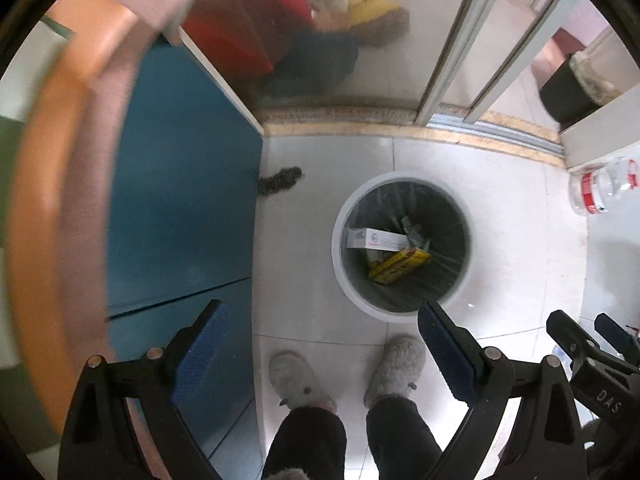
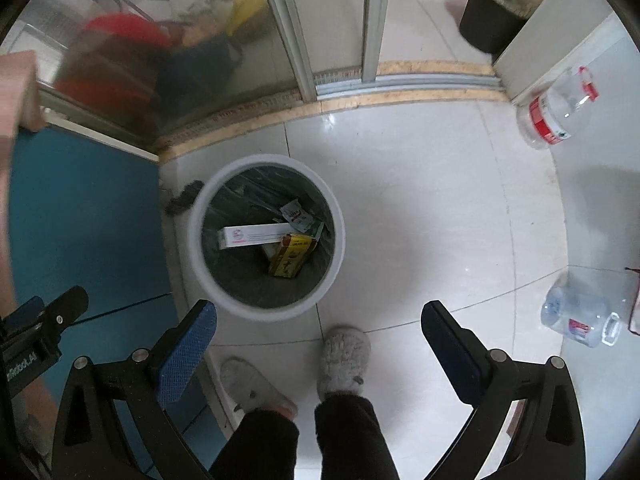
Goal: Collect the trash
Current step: 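Withdraw both empty tools from above the bin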
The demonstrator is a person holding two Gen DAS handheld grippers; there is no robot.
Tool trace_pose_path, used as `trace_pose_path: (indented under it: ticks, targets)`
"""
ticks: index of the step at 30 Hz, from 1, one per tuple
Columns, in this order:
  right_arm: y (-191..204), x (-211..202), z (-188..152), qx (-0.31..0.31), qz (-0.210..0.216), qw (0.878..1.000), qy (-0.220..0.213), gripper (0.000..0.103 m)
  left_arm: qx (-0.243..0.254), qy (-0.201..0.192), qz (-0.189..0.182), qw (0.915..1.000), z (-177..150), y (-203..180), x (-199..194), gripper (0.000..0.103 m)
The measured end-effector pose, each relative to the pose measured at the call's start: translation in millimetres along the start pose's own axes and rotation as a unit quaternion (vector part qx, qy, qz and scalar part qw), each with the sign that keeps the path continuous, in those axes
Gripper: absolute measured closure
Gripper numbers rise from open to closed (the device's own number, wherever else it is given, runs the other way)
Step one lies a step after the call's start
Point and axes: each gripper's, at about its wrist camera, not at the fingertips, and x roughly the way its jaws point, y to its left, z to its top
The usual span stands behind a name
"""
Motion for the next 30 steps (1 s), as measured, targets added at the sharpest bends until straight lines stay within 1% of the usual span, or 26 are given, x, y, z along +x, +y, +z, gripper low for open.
trace_pose_path:
  ticks: [6,8,9,11,12,16,19,22,27,30]
  targets:
    - [-3.3,-109.3,-27.2,-0.015,0.001,0.999,-0.035,0.0,0.016,-0.023,-0.021,0.9994,-18.1,-2.0,-89.6,0.006]
    - [-3.6,-141.2,-34.0,-0.016,0.002,0.999,-0.043,0.0,0.025,-0.034,-0.024,0.9988,-27.4,-3.0,-126.5,0.006]
    - [-4.4,-163.3,-38.6,-0.013,0.004,0.999,-0.049,0.0,0.026,-0.037,-0.024,0.9987,-31.6,-3.0,-136.8,0.006]
    - [-3.5,-196.1,-46.0,-0.015,0.006,0.998,-0.058,0.0,0.027,-0.044,-0.034,0.9981,-39.7,-1.7,-167.3,0.006]
    - [-3.0,-218.8,-51.0,-0.016,0.008,0.998,-0.067,0.0,0.028,-0.05,-0.037,0.9977,-44.2,-0.1,-186.9,0.006]
    - [-0.4,-284.8,-68.1,-0.023,0.006,0.996,-0.089,0.0,0.027,-0.065,-0.05,0.9962,-57.0,6.8,-238.1,0.006]
    - [-0.6,-324.8,-82.0,-0.017,0.007,0.995,-0.096,0.0,0.022,-0.075,-0.057,0.9953,-67.3,15.7,-269.1,0.006]
    - [-0.5,-356.6,-93.5,-0.01,0.005,0.994,-0.105,0.0,0.017,-0.084,-0.071,0.9938,-77.2,27.6,-297.3,0.007]
    - [13.3,-390.8,-108.2,-0.009,0.01,0.993,-0.113,0.0,0.012,-0.095,-0.083,0.992,-85.4,44.2,-322.5,0.006]
    - [27.4,-408.3,-111.9,-0.014,0.018,0.992,-0.121,0.0,0.001,-0.111,-0.083,0.9904,-86.0,60.5,-337.1,0.006]
